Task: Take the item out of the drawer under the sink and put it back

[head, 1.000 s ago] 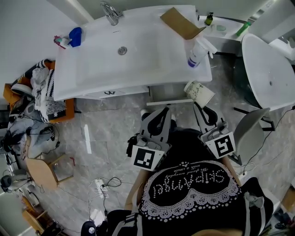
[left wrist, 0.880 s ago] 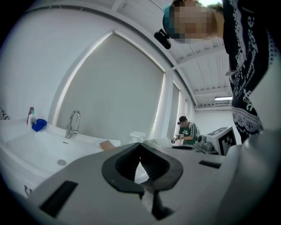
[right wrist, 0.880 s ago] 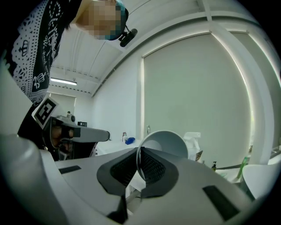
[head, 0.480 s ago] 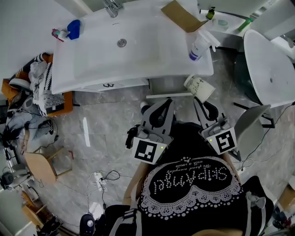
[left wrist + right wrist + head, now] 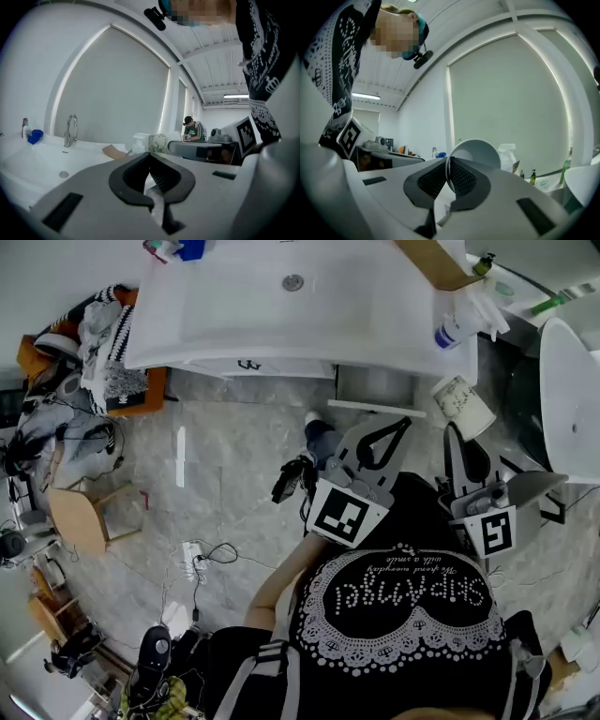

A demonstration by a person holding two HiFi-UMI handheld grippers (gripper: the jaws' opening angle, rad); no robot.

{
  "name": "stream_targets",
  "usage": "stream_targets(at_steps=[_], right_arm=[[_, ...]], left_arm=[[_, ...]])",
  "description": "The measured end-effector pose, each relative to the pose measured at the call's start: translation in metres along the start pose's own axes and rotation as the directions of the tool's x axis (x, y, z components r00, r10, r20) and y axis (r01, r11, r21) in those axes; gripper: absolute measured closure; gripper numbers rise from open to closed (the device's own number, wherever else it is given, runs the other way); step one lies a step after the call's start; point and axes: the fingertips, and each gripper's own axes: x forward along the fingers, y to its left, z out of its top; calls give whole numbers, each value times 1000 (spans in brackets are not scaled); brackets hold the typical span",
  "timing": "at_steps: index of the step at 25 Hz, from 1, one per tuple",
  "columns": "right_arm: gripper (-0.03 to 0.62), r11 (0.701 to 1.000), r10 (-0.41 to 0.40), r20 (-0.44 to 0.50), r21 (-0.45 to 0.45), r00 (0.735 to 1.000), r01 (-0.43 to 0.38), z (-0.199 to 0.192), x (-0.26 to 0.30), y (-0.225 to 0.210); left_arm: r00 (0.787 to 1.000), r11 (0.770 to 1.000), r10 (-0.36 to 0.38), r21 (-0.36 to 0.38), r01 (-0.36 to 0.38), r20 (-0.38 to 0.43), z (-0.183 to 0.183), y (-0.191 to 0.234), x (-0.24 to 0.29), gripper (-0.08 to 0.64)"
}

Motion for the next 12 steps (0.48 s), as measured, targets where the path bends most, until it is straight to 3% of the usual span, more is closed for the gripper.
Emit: stream_targets(at_steps=[3, 12], right_arm=[[568, 1000, 5, 3, 30, 1000, -5, 1, 3, 1], [568, 1000, 22, -32, 11, 999, -21, -6, 7, 9]], left_arm=[[1000, 1000, 2, -3, -2, 11, 1, 1, -2, 555], [999, 999, 27, -32, -26, 26, 0, 8, -10, 557]])
